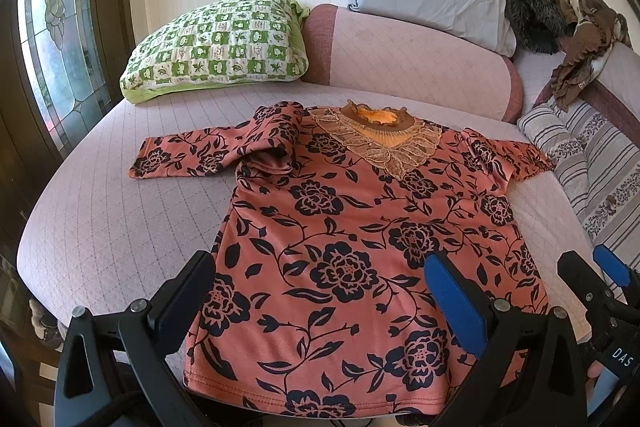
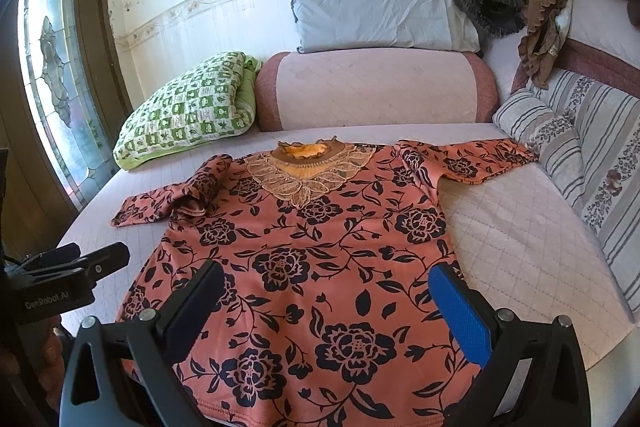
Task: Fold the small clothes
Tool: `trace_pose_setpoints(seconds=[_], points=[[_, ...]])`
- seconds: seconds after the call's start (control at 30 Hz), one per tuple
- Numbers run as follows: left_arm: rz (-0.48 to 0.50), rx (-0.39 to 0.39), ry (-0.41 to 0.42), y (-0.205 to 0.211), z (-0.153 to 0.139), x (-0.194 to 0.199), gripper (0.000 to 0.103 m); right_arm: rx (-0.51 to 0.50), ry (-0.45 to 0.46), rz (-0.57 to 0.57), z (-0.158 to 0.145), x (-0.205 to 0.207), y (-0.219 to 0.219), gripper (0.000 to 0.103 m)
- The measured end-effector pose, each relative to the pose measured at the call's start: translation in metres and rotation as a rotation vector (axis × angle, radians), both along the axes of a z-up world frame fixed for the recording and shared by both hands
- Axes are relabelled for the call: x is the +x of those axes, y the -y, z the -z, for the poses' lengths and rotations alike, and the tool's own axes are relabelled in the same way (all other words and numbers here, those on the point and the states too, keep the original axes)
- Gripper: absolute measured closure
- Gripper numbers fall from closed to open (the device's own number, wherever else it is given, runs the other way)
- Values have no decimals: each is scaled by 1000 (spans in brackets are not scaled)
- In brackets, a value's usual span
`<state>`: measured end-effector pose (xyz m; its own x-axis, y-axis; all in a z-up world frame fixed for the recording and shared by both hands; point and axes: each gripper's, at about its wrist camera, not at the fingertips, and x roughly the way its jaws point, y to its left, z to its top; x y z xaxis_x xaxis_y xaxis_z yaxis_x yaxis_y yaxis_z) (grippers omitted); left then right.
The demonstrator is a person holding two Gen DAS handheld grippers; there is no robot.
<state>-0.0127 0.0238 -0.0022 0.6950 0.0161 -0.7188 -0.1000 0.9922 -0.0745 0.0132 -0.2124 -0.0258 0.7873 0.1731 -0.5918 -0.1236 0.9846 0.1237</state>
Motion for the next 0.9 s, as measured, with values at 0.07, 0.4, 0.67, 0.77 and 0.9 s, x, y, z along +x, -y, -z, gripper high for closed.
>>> trace_pose_setpoints(seconds=[0.07, 0.4, 0.67, 0.77, 0.9], points=[[0, -1, 1, 0, 0, -1, 0, 1, 2, 0, 0, 0, 0, 0], [1, 3, -7, 0, 2, 0, 0, 2, 4, -5, -2, 0, 1, 0], [3, -1, -10, 0, 2, 0, 0, -2, 1, -9, -1, 0, -2, 0], [2, 0, -7, 0, 2, -1, 0, -2, -1, -9, -1, 0, -3, 0], [4, 1, -6, 0, 2, -1, 0, -1, 0, -10, -1, 0, -2, 0]])
